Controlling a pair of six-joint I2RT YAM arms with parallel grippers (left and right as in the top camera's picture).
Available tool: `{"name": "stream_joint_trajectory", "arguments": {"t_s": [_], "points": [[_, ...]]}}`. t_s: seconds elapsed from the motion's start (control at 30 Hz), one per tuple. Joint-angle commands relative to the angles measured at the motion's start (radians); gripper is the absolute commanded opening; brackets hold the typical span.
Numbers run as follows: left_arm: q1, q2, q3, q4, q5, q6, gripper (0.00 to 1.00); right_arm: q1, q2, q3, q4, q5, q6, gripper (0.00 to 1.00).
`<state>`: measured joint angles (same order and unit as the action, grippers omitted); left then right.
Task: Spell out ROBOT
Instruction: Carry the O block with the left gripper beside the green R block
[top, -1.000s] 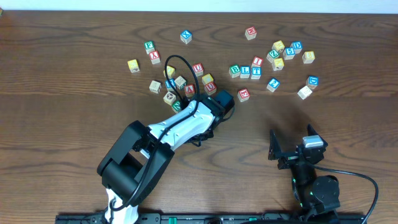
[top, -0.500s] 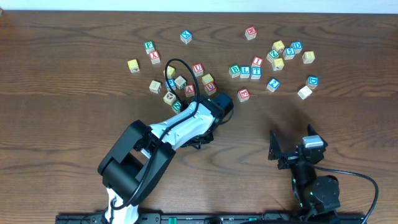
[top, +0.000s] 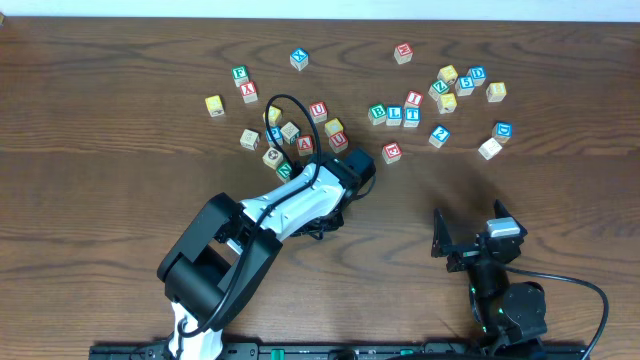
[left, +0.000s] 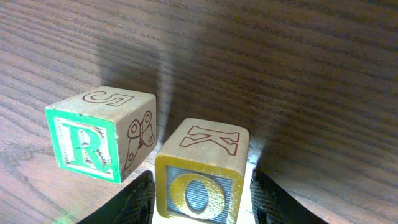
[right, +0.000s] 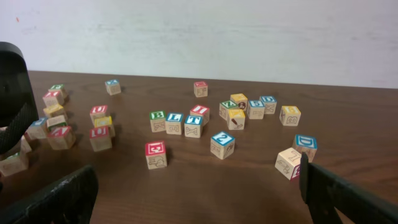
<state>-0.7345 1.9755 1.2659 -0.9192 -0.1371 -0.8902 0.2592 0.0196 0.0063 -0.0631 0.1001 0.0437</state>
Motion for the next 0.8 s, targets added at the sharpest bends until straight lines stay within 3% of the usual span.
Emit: {"name": "stream_joint_trajectory", "arguments": {"t_s": [0.0, 0.77], "points": [[0.005, -0.005, 0.011, -0.002, -0.013, 0.018, 0.49, -0.010, 0.000, -0.001, -0.004, -0.006, -0.008, 0.99], [0.011, -0.202, 0.030, -0.002, -0.072, 0.043, 0.52, -0.010, 0.000, -0.001, -0.004, -0.006, -0.008, 0.99]]}}
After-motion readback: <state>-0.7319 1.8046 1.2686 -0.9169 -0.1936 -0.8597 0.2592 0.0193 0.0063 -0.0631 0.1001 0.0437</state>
